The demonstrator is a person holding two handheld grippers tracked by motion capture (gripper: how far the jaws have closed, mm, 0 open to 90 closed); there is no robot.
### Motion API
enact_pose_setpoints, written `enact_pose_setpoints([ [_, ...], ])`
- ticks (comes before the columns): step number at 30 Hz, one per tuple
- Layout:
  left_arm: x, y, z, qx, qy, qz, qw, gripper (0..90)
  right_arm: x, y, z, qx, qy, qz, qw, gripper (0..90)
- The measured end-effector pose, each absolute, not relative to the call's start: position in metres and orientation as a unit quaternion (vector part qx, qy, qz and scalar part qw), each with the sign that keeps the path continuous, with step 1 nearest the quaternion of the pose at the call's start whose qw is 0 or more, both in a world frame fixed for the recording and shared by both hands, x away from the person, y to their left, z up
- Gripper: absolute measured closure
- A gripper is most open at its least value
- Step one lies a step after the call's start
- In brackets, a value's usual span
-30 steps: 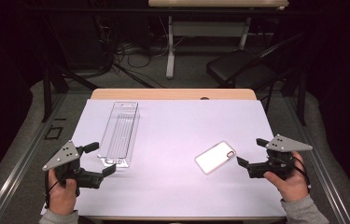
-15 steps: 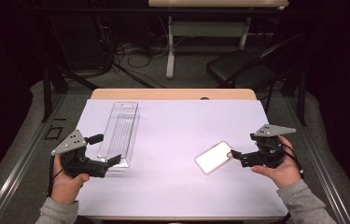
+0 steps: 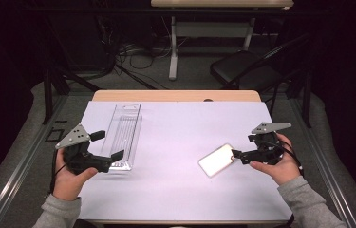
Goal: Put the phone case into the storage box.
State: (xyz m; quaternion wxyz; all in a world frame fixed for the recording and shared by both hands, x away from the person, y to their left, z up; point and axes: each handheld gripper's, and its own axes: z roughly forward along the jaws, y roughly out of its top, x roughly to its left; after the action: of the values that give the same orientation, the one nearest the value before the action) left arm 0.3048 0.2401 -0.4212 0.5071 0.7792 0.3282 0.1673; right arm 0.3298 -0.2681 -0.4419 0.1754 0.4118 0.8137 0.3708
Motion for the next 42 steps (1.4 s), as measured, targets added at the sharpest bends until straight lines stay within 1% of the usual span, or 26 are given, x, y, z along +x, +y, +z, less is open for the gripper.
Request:
enact_pose_setpoints([
  [14,0.327,0.222,-0.409,0.785,0.326,0.169,0.499,2.6,0.342,-0.244,-0.440,0.397,0.841,0.330,0.162,15.4],
  [28,0.356,0.208,-0.398,0.772,0.333,0.172,0.513,2.6,0.355,-0.209,-0.441,0.375,0.863,0.307,0.144,14.5],
  [34,0.367,0.208,-0.397,0.772,0.341,0.176,0.507,3.3,0.361,-0.202,-0.445,0.376,0.865,0.302,0.138,14.1],
  [39,0.380,0.210,-0.397,0.762,0.351,0.178,0.514,4.2,0.365,-0.198,-0.447,0.384,0.865,0.295,0.129,13.9],
  [42,0.384,0.210,-0.398,0.759,0.356,0.183,0.513,4.3,0.367,-0.196,-0.449,0.388,0.864,0.296,0.123,11.7],
])
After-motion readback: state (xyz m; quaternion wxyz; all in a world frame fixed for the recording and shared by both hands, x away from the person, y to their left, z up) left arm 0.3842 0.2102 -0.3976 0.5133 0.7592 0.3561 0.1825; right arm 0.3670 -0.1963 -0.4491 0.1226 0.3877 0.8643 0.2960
